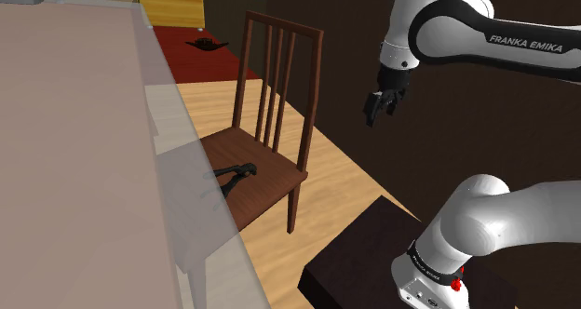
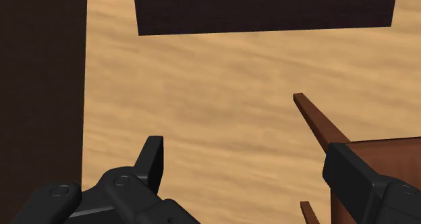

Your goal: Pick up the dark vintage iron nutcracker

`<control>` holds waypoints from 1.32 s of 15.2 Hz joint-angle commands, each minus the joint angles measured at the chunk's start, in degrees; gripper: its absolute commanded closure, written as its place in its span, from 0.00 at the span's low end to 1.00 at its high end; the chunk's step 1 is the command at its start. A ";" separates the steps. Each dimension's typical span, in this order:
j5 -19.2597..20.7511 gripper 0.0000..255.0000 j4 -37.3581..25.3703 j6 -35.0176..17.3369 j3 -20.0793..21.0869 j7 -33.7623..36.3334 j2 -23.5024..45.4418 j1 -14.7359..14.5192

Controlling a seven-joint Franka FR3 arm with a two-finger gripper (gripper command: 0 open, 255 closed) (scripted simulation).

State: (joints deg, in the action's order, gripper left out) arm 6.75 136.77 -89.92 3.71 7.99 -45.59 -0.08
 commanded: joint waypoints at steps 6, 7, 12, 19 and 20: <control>-7.99 0.00 2.30 -0.73 6.57 15.35 -0.02 0.76; -9.62 0.00 2.50 -1.11 7.92 18.41 0.29 0.93; -17.42 0.00 2.21 -4.18 14.76 33.57 3.47 1.96; -25.74 0.00 -1.70 -11.26 24.38 54.16 12.00 4.80; -26.52 0.00 -2.56 -12.48 25.75 57.07 13.55 5.37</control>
State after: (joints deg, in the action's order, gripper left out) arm -18.78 135.18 -101.18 27.95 61.64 -33.61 4.73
